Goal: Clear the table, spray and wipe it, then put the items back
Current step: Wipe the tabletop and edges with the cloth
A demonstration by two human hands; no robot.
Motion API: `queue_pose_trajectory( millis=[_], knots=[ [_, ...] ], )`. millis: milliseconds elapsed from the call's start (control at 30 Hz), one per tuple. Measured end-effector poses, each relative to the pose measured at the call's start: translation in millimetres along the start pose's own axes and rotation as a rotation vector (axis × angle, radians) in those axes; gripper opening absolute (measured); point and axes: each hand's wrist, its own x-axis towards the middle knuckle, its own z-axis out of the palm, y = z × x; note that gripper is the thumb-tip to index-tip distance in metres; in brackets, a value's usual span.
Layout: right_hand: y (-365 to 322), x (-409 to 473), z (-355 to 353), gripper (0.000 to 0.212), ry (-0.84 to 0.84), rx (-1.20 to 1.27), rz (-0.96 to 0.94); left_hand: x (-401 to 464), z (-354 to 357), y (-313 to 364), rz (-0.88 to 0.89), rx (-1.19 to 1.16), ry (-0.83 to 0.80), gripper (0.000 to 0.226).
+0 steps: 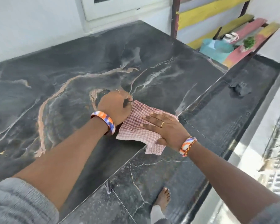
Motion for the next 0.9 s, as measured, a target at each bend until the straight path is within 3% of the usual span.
queue_pose_trajectory(
  millis=[133,267,400,533,633,767,900],
  knots=[
    [84,-15,5,0.064,-0.018,0.07,0.045,54,30,36,-0.065,-0.03,0.057,0.017],
    [166,-28,8,0.056,-0.065,0.078,0.058,98,58,69,-0.089,-0.04,0.059,0.017],
    [232,-38,9,0.086,-0.186,0.152,0.118,132,72,87,-0.119,-0.025,0.028,0.018],
    [286,-49,13,0.098,-0.209,0.176,0.222,162,80,101,-0.125,-0.025,0.008,0.02],
    [320,-54,13,0.091,-0.194,0.202,0.364,185,86,112,-0.122,-0.021,0.011,0.021],
    [343,-41,17,0.059,-0.174,0.192,0.624,219,94,122,-0.119,-0.038,0.017,0.02],
    [344,-24,25,0.059,-0.137,0.184,0.867,255,102,125,-0.12,-0.054,0.005,0.021]
  ],
)
